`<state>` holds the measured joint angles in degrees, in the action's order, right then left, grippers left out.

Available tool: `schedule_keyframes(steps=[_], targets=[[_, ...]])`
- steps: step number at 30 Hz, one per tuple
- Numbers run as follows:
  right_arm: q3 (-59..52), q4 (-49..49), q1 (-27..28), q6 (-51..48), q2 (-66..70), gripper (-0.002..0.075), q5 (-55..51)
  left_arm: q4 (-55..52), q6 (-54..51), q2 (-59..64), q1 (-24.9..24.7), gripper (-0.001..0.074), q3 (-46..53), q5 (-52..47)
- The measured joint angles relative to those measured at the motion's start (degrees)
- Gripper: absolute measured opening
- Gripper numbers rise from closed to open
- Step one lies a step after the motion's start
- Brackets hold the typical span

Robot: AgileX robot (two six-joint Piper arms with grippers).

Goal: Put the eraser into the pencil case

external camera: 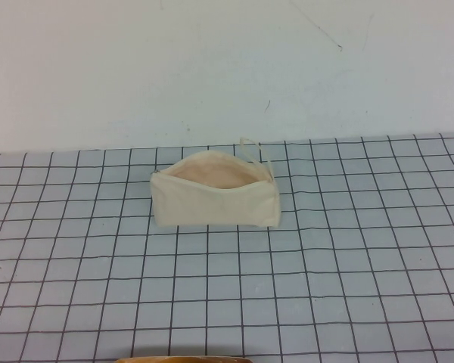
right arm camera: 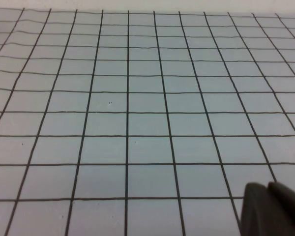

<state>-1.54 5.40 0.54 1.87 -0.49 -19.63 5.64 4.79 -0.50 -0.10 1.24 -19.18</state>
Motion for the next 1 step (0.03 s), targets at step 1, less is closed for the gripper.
schedule_keyframes(steps=[1], targets=[[0.0, 0.0, 0.0, 0.0, 0.0, -0.0001, 0.0, 0.0, 0.0, 0.0, 0.0, -0.0001, 0.0, 0.0]])
